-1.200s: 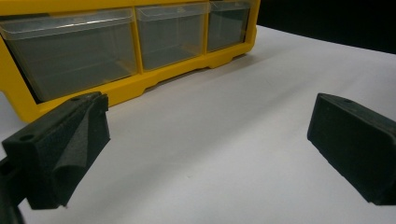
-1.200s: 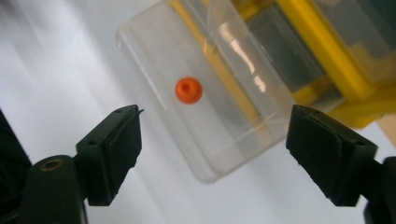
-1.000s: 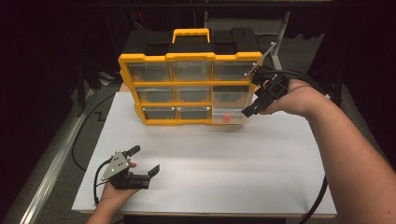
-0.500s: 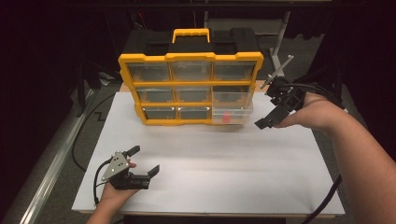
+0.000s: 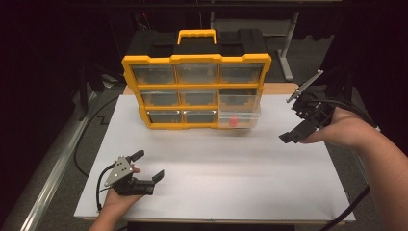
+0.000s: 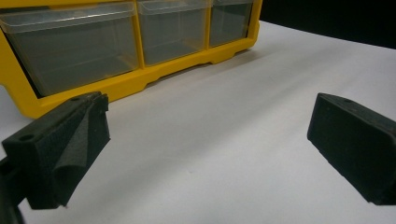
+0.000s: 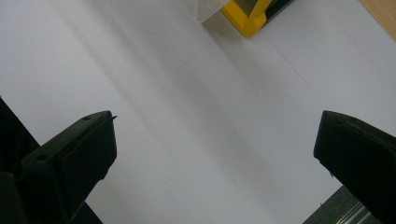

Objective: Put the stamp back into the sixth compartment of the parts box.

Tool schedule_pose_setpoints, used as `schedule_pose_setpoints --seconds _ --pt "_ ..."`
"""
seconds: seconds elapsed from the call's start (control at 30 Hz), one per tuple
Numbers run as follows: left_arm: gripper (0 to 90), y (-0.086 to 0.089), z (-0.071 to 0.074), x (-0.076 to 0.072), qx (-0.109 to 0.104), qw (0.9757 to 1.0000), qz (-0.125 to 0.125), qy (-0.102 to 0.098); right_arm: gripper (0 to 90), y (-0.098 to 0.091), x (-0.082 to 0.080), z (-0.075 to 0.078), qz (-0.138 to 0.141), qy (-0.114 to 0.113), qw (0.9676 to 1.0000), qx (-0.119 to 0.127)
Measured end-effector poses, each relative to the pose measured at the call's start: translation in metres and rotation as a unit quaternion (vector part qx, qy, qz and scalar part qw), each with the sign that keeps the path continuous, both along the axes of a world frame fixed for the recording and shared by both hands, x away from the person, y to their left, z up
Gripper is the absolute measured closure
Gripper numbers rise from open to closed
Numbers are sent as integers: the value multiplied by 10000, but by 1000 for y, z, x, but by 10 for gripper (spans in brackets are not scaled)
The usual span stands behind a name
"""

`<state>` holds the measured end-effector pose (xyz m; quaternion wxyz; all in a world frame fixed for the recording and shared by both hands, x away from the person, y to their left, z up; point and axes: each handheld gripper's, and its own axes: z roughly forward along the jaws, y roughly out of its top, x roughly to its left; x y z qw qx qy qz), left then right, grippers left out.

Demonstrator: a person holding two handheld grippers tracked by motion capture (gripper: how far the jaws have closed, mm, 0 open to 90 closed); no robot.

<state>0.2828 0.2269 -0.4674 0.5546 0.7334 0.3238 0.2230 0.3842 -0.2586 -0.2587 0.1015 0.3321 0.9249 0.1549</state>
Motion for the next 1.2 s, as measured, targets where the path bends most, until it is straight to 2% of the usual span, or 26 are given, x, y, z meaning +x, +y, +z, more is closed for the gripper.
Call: schedule_pose_setpoints --seconds 0.23,0.4,0.5,0.53,0.57,0.6,0.63,0.67,0.7,0.73,0.77,0.8,0.83,0.93,0.97,1.0,1.03,1.07,1.1,1.17,1.2 --pt "6 0 0 0 13 10000 8 17 5 2 -4 -7 72 -28 10000 -53" --pt "6 0 0 0 12 10000 20 14 7 5 -5 -20 99 26 9999 -130" --pt "6 0 0 0 18 10000 20 28 7 8 -4 -31 76 77 9998 -165" --pt "6 0 0 0 21 10000 17 29 7 10 -4 -39 103 110 9997 -194" --pt "6 0 0 0 21 10000 17 29 7 10 -4 -39 103 110 9997 -194" --pt "6 0 0 1 23 10000 23 32 7 11 -3 -47 141 132 9996 -229" --pt "6 0 0 1 23 10000 23 32 7 11 -3 -47 141 132 9996 -229" --pt "6 0 0 0 15 10000 24 33 7 13 -3 -56 188 156 9993 -270" --pt "6 0 0 0 15 10000 24 33 7 13 -3 -56 188 156 9993 -270" --pt "6 0 0 0 14 10000 21 34 6 16 -3 -64 190 213 9992 -282" --pt "6 0 0 0 14 10000 21 34 6 16 -3 -64 190 213 9992 -282" --pt "6 1 0 0 15 10000 22 29 5 18 -3 -72 176 249 9990 -322" --pt "6 1 0 0 15 10000 22 29 5 18 -3 -72 176 249 9990 -322" --pt "6 1 0 0 -1 10000 31 26 5 21 -3 -91 172 323 9986 -385" --pt "6 1 0 0 -1 10000 31 26 5 21 -3 -91 172 323 9986 -385" --pt "6 1 0 0 4 10000 24 27 5 23 -3 -100 203 341 9983 -418" --pt "6 1 0 0 4 10000 24 27 5 23 -3 -100 203 341 9983 -418" --pt "6 1 0 0 4 10000 26 28 5 24 -4 -109 193 381 9982 -421" --pt "6 1 0 0 4 10000 29 27 5 24 -4 -109 193 381 9982 -421" --pt "6 1 0 0 3 10000 30 25 5 24 -4 -118 181 412 9980 -438" --pt "6 1 0 0 1 10000 33 25 5 25 -5 -127 144 446 9979 -456"
